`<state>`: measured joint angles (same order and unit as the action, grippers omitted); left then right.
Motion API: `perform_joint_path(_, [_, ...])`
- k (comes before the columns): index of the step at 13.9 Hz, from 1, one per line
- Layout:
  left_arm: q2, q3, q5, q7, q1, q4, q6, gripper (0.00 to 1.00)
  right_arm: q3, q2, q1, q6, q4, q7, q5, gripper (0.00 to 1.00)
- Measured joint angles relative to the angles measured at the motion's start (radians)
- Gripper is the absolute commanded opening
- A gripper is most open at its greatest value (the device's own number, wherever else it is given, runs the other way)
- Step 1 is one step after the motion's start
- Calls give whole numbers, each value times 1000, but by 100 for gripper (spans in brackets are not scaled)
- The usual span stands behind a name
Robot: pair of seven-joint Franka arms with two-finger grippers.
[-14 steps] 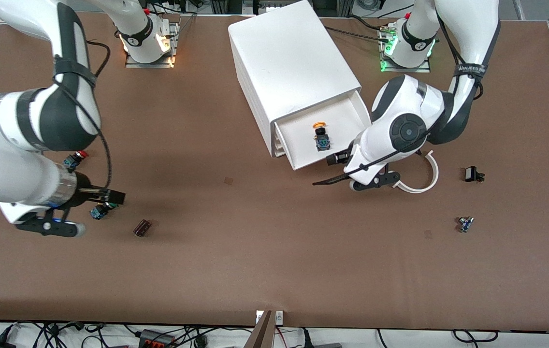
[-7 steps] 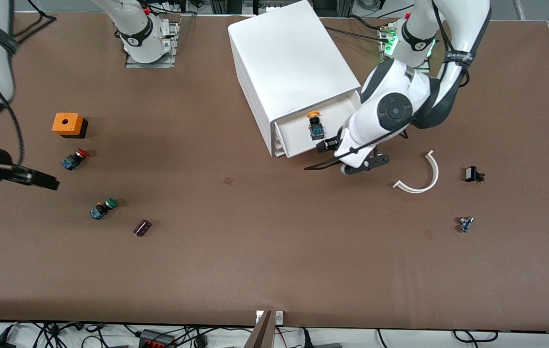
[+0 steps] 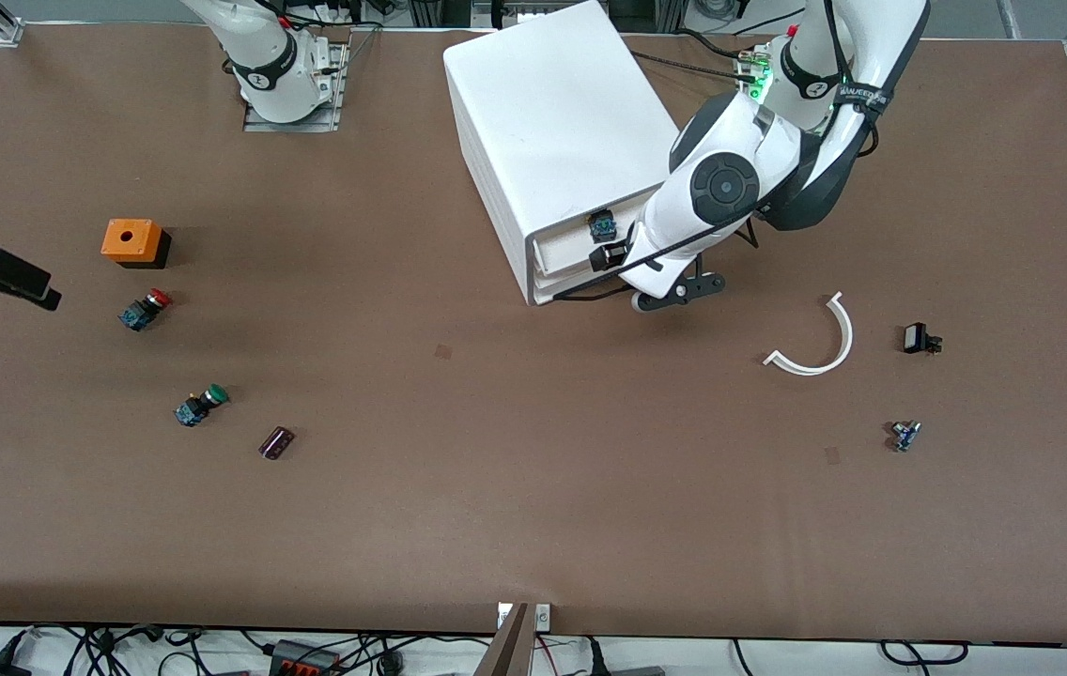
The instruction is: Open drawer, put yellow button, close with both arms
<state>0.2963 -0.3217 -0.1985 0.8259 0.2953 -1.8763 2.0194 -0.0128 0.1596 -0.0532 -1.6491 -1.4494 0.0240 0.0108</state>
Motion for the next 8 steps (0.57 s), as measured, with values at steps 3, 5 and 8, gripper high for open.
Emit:
perform_joint_path(3, [-16, -23, 0, 8, 0, -15, -11, 100, 0, -7, -3, 9, -13, -11, -5, 100])
perform_joint_path(5, [-16, -31, 0, 10, 0, -18, -18, 100, 0, -7, -6, 20, -20, -14, -10, 100])
perform_joint_path(8, [-16, -41, 0, 10, 0, -28, -21, 100, 0, -13, -7, 19, -47, -16, -19, 100])
